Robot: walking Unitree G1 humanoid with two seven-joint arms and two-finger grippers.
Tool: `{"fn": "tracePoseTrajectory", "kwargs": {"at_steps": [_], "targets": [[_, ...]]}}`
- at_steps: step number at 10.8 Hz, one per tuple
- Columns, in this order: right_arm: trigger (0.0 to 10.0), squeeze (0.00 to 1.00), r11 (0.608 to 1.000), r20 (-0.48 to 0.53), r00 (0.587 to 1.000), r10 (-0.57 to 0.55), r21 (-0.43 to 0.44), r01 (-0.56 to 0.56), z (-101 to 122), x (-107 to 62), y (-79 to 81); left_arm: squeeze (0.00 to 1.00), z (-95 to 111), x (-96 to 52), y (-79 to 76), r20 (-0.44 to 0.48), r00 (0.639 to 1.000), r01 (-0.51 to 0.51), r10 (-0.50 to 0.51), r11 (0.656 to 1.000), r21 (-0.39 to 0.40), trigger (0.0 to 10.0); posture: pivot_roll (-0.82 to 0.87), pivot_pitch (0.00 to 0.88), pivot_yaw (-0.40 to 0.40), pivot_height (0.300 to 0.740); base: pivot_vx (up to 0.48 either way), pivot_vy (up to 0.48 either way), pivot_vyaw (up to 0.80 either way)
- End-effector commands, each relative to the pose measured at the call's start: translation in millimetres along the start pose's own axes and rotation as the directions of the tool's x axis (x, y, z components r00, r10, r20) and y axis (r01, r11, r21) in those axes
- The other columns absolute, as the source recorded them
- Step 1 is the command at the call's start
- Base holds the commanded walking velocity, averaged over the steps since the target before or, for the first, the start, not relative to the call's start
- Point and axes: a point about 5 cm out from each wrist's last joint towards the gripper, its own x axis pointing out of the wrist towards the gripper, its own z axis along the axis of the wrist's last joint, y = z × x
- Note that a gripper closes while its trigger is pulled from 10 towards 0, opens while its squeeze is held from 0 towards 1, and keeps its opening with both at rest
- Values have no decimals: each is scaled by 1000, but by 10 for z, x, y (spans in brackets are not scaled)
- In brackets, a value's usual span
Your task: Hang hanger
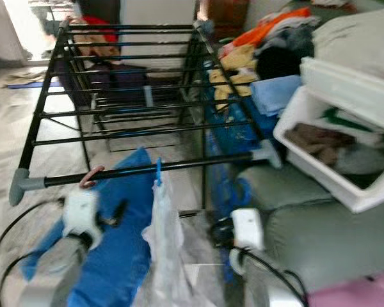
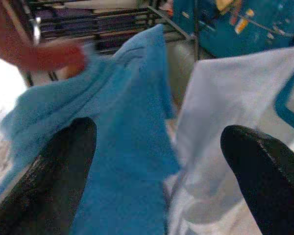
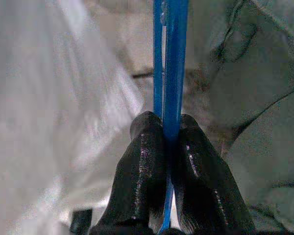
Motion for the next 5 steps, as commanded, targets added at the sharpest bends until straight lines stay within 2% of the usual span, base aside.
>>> {"fn": "tracePoseTrajectory", "kwargs": {"at_steps": [1, 3, 4, 5], "targets": [[10000, 0, 1000, 47, 998, -30, 8, 30, 83, 1, -30, 0, 13, 34, -29, -3, 1000, 29, -28, 999, 24, 10000, 2, 0, 25, 740, 0, 0, 0], [10000, 0, 990, 83, 990, -114, 88, 107, 95, -58, -142, 0, 90, 139, -133, 20, 994, 102, -103, 994, 49, 10000, -57, 0, 104, 740, 0, 0, 0], [10000, 0, 978, 63, 983, -170, 130, 161, 0, -106, -264, 0, 170, 232, -163, 36, 992, 117, -119, 992, 46, 10000, -72, 0, 120, 740, 0, 0, 0], [10000, 0, 975, 48, 982, -183, 139, 175, -46, -123, -280, 0, 190, 264, -82, 44, 994, 98, -100, 994, 42, 10000, -73, 0, 108, 740, 0, 0, 0]]}}
